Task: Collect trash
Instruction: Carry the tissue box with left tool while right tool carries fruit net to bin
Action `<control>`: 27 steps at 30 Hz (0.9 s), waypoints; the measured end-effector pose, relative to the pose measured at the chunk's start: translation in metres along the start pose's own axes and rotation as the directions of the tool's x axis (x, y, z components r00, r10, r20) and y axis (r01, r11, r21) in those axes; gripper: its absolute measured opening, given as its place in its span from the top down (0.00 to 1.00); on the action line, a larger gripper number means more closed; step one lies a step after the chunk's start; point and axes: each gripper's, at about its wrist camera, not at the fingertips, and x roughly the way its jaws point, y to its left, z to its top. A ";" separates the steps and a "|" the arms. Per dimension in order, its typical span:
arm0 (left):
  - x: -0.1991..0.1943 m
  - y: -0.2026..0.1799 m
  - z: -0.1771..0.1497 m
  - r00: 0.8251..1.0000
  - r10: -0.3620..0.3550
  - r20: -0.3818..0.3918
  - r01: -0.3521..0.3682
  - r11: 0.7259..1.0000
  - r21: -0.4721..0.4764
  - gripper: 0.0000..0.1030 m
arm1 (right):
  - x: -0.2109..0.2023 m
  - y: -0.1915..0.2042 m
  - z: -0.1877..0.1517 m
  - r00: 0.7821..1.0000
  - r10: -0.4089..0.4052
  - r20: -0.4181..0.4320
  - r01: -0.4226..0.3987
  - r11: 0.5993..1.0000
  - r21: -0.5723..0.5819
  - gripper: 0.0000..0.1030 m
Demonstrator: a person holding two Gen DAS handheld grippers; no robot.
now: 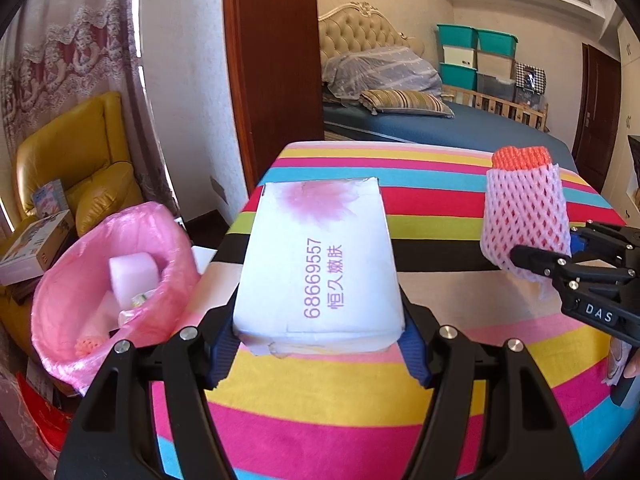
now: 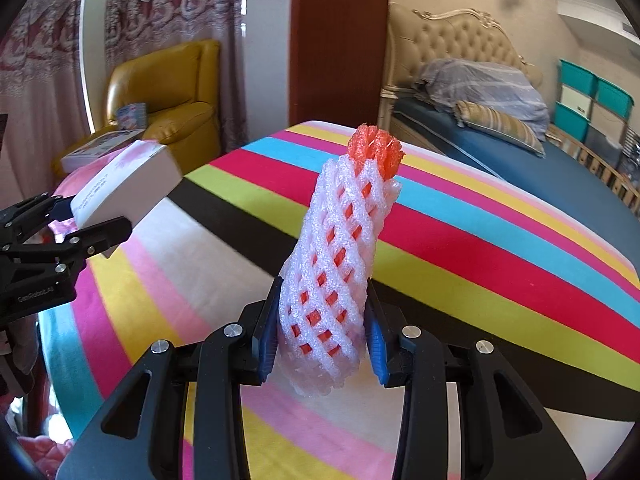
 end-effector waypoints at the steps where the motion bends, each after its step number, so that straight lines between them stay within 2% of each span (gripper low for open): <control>1: -0.003 0.003 -0.002 1.000 0.000 0.001 0.000 1.000 -0.009 0.37 | -0.002 0.005 0.000 1.000 0.011 0.000 -0.011 1.000 -0.012 0.65; 14: -0.045 0.037 -0.025 0.997 0.068 0.044 -0.066 0.996 -0.058 0.37 | -0.014 0.058 0.003 0.995 0.103 0.003 -0.102 0.989 -0.111 0.65; 27: -0.075 0.086 -0.043 0.986 0.162 0.049 -0.155 0.981 -0.116 0.37 | -0.011 0.126 0.020 0.978 0.207 -0.022 -0.206 0.948 -0.244 0.65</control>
